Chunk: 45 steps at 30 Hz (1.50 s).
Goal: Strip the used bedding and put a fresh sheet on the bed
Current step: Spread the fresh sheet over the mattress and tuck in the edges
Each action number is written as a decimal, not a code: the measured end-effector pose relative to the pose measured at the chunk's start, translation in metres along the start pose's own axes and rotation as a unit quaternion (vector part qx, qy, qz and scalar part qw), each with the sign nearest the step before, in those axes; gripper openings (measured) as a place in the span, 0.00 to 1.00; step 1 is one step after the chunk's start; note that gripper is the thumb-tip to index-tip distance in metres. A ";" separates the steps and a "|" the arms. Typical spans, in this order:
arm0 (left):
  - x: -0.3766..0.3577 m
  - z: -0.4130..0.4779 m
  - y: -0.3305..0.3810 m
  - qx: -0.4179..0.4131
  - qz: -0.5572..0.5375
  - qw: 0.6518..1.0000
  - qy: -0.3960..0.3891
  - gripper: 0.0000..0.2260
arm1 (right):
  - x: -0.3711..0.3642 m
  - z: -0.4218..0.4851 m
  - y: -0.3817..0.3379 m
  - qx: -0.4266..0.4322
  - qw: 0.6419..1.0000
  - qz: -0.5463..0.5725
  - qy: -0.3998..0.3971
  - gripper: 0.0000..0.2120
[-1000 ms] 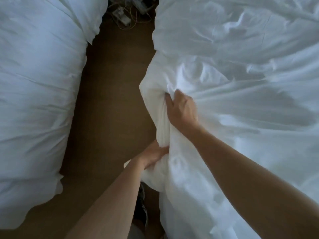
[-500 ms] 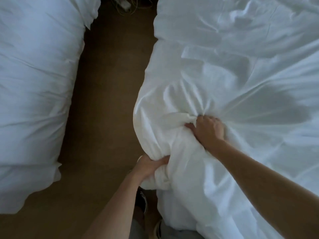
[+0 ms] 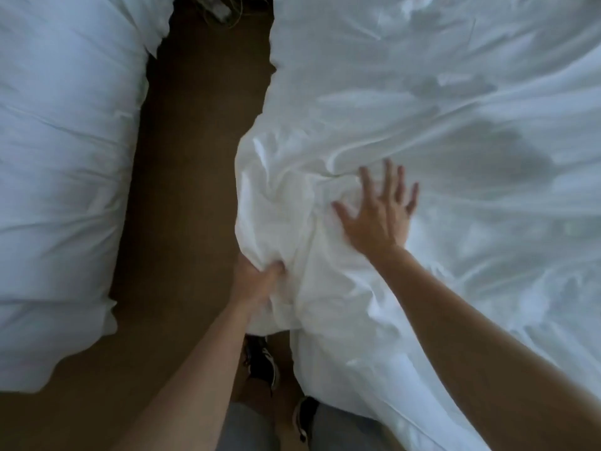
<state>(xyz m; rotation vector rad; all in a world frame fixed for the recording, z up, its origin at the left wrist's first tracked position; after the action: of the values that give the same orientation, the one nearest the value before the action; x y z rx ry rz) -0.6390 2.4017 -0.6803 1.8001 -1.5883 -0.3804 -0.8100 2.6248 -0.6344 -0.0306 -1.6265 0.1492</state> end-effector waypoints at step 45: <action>0.008 -0.030 -0.049 0.099 -0.015 0.992 -0.077 0.11 | 0.090 -0.147 0.134 0.160 0.985 0.009 -0.061 0.32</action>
<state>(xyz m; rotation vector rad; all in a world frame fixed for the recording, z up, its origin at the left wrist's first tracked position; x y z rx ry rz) -0.5821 2.4033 -0.6894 1.9860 -1.7598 -0.3941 -0.6784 2.7787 -0.5527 0.2143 -1.7078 0.4323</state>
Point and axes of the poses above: each hand's wrist, its own z-axis towards the middle knuckle, its own x-axis out of the back of the hand, y = z × x, the point moved 9 cm from there along z, towards the middle knuckle
